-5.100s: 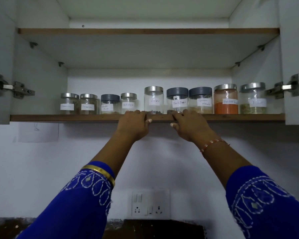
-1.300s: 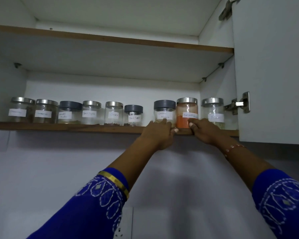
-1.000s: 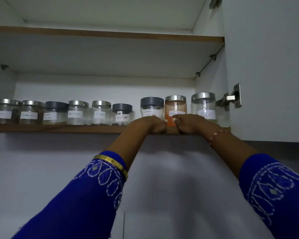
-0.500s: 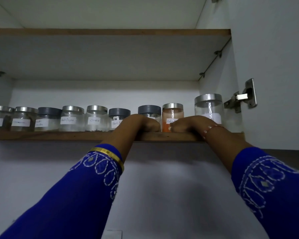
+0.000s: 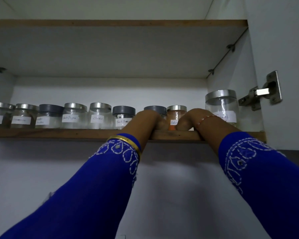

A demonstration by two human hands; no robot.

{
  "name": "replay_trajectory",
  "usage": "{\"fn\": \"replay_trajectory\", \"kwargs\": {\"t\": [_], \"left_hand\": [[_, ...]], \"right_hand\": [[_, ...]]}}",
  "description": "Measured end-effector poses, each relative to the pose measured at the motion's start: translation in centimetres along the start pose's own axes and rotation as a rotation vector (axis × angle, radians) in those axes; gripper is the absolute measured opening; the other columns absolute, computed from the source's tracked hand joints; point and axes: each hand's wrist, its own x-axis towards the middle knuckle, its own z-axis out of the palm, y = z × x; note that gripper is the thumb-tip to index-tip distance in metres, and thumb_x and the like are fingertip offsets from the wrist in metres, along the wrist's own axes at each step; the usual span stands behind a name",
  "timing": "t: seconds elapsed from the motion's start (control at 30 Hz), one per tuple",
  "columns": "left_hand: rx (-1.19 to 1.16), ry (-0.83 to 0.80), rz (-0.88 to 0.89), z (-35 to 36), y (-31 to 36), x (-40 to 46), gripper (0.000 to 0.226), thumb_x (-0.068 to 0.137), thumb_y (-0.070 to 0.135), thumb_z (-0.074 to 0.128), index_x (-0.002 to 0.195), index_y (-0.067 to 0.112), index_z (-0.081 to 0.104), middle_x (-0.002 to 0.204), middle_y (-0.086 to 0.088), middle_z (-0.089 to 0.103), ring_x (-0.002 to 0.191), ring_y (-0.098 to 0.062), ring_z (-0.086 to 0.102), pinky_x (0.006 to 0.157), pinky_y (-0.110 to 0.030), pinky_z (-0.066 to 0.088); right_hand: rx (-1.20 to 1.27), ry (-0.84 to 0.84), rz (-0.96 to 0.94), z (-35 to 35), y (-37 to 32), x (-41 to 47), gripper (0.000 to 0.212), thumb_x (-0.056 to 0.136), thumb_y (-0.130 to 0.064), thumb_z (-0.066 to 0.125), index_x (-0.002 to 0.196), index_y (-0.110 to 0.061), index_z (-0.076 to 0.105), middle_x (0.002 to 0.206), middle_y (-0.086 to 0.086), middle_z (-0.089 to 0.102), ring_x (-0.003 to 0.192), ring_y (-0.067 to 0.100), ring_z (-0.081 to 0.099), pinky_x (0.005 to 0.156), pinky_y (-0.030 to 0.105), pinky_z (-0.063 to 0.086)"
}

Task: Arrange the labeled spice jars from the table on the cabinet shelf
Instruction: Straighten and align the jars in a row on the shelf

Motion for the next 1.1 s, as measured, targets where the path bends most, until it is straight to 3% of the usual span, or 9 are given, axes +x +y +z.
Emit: {"fn": "replay_trajectory", "kwargs": {"t": [0.07,0.13,0.27,0.33,0.5,0.67,0.73,0.93,1.1], "left_hand": [[-0.002,0.006,-0.025,0.3,-0.1,0.4,0.023,0.088,0.031,0.049,0.101,0.011,0.051,0.089,-0.008,0.056,0.098,-0.028,0.058,0.079,-0.035,0.045],[-0.046,-0.01,-0.03,0.6,-0.2,0.5,0.027,0.087,0.032,0.051,0.105,0.012,0.054,0.1,-0.011,0.06,0.1,-0.029,0.059,0.084,-0.037,0.047],[-0.057,0.019,0.015,1.0,-0.6,0.1,0.021,0.086,0.033,0.051,0.07,0.02,0.049,0.073,-0.002,0.054,0.065,-0.016,0.052,0.057,-0.027,0.038],[-0.095,0.056,0.081,1.1,-0.4,-0.1,0.021,0.087,0.029,0.053,0.068,0.02,0.049,0.074,0.0,0.053,0.064,-0.014,0.05,0.057,-0.026,0.037],[-0.013,0.308,0.229,1.0,-0.1,-1.5,0.024,0.088,0.014,0.049,0.101,-0.001,0.063,0.104,-0.014,0.063,0.098,-0.026,0.058,0.079,-0.027,0.041],[-0.038,0.459,0.353,1.6,-0.2,-3.6,0.024,0.089,0.014,0.046,0.077,0.003,0.062,0.067,-0.002,0.054,0.079,-0.021,0.051,0.064,-0.024,0.036],[-0.026,0.481,0.381,2.3,-0.2,-4.6,0.03,0.092,0.019,0.041,0.077,0.003,0.062,0.075,-0.009,0.06,0.077,-0.023,0.052,0.064,-0.025,0.036],[0.271,0.842,0.404,6.2,-0.3,-6.8,0.044,0.098,0.031,0.025,0.085,0.008,0.06,0.088,-0.016,0.067,0.08,-0.031,0.061,0.066,-0.032,0.039],[0.32,0.904,0.47,7.5,0.2,-7.4,0.038,0.096,0.031,0.027,0.098,0.013,0.061,0.096,-0.009,0.068,0.083,-0.027,0.062,0.066,-0.029,0.032]], "right_hand": [[0.026,0.005,-0.007,0.1,-0.1,-1.1,0.04,0.087,-0.033,0.056,0.121,-0.012,0.057,0.123,0.014,0.059,0.114,0.032,0.056,0.101,0.044,0.044],[0.063,-0.047,0.018,0.4,-0.1,-2.1,0.044,0.091,-0.035,0.051,0.127,-0.011,0.052,0.129,0.015,0.054,0.12,0.03,0.051,0.102,0.038,0.041],[-0.024,0.075,-0.035,2.3,1.0,-2.2,0.04,0.094,-0.029,0.047,0.132,-0.015,0.048,0.138,0.01,0.049,0.127,0.03,0.046,0.107,0.043,0.038],[0.026,0.11,-0.099,1.6,0.6,-4.4,0.037,0.091,-0.026,0.051,0.126,-0.012,0.052,0.13,0.007,0.054,0.121,0.029,0.051,0.1,0.034,0.041],[0.262,0.264,-0.255,-0.4,-0.5,-10.6,0.029,0.089,-0.022,0.052,0.11,-0.003,0.059,0.117,0.018,0.061,0.095,0.024,0.055,0.075,0.026,0.035],[0.287,0.472,-0.206,0.9,1.0,-14.4,0.027,0.093,-0.024,0.038,0.093,-0.009,0.06,0.105,0.018,0.065,0.093,0.031,0.059,0.071,0.03,0.038],[0.231,0.596,-0.23,1.7,1.5,-16.0,0.032,0.095,-0.027,0.033,0.088,-0.011,0.06,0.098,0.016,0.067,0.088,0.03,0.06,0.069,0.029,0.038],[0.074,0.786,-0.346,3.8,3.6,-19.2,0.04,0.1,-0.03,0.031,0.099,-0.009,0.065,0.094,0.013,0.068,0.09,0.028,0.059,0.082,0.037,0.045],[0.074,0.772,-0.319,3.7,6.5,-20.3,0.037,0.1,-0.027,0.032,0.112,-0.011,0.063,0.111,0.011,0.064,0.102,0.025,0.056,0.088,0.035,0.043]]}}
